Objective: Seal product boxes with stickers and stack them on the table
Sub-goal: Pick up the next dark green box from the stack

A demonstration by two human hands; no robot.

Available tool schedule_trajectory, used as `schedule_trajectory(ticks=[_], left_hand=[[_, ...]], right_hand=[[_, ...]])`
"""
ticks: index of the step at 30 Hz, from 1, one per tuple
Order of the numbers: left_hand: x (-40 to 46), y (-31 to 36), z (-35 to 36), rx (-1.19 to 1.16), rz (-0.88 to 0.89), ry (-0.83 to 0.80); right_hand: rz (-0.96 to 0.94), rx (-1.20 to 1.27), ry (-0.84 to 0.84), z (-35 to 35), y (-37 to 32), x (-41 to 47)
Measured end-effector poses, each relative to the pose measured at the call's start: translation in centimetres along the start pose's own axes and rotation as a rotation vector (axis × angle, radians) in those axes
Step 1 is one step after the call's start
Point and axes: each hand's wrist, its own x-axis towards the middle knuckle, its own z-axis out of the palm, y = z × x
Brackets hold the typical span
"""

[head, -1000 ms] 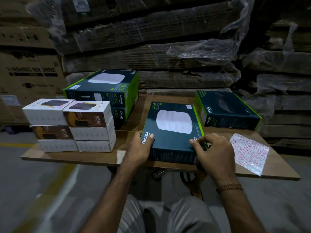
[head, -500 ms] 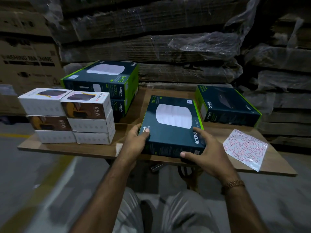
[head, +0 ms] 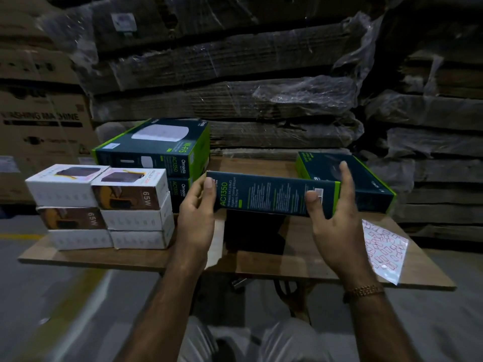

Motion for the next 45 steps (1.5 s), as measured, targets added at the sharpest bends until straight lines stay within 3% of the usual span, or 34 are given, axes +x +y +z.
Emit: schedule_trajectory(ticks=[7, 13, 16, 31, 35, 38, 41, 45], left_hand=[[-0.6, 1.2, 0.4, 0.051, 0.113, 0.052], [-1.2, 1.0, -0.2, 0.241, 0.236, 0.107], [-1.5, 1.3, -0.5, 0.207, 0.283, 0.051], [-1.7, 1.7, -0.3, 0.204, 0.217, 0.023], [-1.9, 2.3, 0.1, 0.012, 0.173, -0.024], [-1.5, 2.7, 0.1, -0.221, 0.065, -0.082], [-1.9, 2.8, 0.1, -0.391, -0.04, -0.127], [-2.1, 3.6, 0.3, -0.603, -0.297, -0.025]], right_hand=[[-0.088, -0.019, -0.046, -2.0, -1.6, 0.3], [-0.158, -0.036, -0.035, -3.3, -2.8, 0.6], [-0.173, -0.036, -0.014, -3.4, -3.3, 0.2], [-0.172, -0.108, 0.006, -3.6, -3.8, -0.3], [-0.164, -0.056, -0.017, -3.8, -4.3, -0.5], [-0.134, 0.112, -0.045, -3.9, -4.4, -0.7], [-0.131, 0.129, -0.048, -3.7, -3.8, -1.0], [-0.125, 0.168, -0.086, -3.2, -1.8, -1.3]])
